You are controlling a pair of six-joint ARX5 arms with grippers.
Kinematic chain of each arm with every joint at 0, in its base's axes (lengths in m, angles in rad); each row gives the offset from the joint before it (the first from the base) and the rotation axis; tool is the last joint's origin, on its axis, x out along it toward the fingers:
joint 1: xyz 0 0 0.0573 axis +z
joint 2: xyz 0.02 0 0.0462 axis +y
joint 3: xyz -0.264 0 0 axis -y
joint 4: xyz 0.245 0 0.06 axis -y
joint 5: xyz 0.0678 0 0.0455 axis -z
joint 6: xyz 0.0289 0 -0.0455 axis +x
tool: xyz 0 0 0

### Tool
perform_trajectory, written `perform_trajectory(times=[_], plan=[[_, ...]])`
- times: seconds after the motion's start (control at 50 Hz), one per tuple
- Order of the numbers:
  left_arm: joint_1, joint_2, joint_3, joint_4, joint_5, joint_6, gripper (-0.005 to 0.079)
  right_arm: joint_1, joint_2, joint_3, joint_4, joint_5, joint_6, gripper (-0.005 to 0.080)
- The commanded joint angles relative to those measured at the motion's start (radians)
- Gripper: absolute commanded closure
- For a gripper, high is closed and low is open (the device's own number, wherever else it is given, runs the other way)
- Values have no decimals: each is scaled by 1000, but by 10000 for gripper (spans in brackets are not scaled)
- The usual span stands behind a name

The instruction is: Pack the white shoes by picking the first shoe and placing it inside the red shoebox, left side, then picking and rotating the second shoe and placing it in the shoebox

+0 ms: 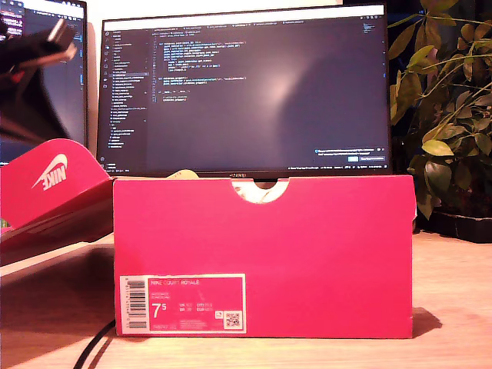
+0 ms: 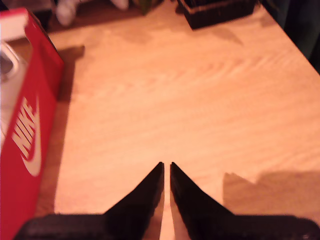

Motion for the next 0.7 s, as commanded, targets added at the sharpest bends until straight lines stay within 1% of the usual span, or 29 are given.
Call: perform_trajectory(times=[0.0,0.16,0.22,0.38,0.58,0.68], plan=[[4,-1,4,-4,3,4,761,1,6,-8,3,-1,3,762],[4,-3,4,-20,2,4,761,1,2,-8,8,-2,2,762],[9,-5,4,-17,0,4,761,1,-26,-8,4,0,2,762],[56,-23,4,-19,23,4,761,-17,-107,-8,5,-1,2,762],[142,-30,4,-7,36,4,761,-125,-207,-8,5,-2,2,762],[166,-34,4,36,52,4,761,-167,-240,-9,5,-2,3,762]])
